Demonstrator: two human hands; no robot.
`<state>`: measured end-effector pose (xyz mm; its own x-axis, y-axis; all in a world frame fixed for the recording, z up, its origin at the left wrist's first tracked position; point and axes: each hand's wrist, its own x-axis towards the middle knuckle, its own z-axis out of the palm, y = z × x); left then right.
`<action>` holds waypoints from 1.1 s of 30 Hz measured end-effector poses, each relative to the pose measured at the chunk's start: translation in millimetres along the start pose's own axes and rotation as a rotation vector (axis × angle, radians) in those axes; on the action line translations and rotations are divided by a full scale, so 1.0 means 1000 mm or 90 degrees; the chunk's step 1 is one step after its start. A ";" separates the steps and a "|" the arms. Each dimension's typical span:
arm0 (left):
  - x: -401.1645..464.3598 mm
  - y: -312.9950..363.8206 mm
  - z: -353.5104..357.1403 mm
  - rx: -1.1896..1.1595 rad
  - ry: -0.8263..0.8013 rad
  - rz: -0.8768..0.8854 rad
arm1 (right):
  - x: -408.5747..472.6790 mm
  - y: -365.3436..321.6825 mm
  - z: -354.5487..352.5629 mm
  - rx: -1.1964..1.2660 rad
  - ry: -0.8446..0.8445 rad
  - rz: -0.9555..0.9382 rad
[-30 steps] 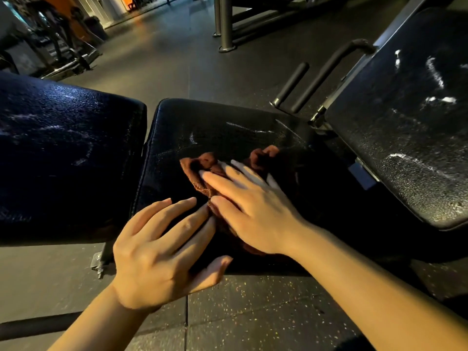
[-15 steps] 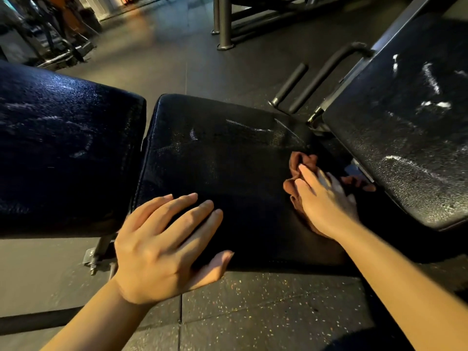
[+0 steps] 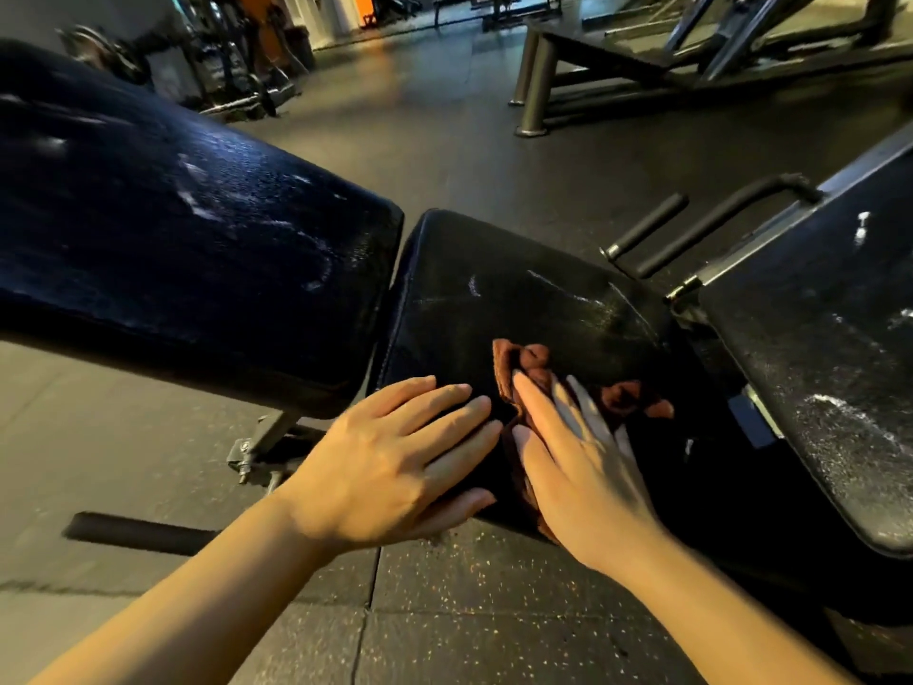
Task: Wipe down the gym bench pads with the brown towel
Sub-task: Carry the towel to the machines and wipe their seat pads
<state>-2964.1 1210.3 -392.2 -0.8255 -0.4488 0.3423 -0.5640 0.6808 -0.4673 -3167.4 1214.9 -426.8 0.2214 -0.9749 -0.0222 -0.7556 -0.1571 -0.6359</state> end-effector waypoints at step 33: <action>-0.155 -0.175 -0.094 0.295 0.305 -0.300 | 0.104 -0.193 0.021 0.159 0.063 -0.154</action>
<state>-2735.0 1215.2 -287.2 -0.4590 -0.2608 0.8493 -0.8884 0.1273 -0.4411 -2985.5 1147.4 -322.1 0.3049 -0.9268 0.2191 -0.5123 -0.3535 -0.7827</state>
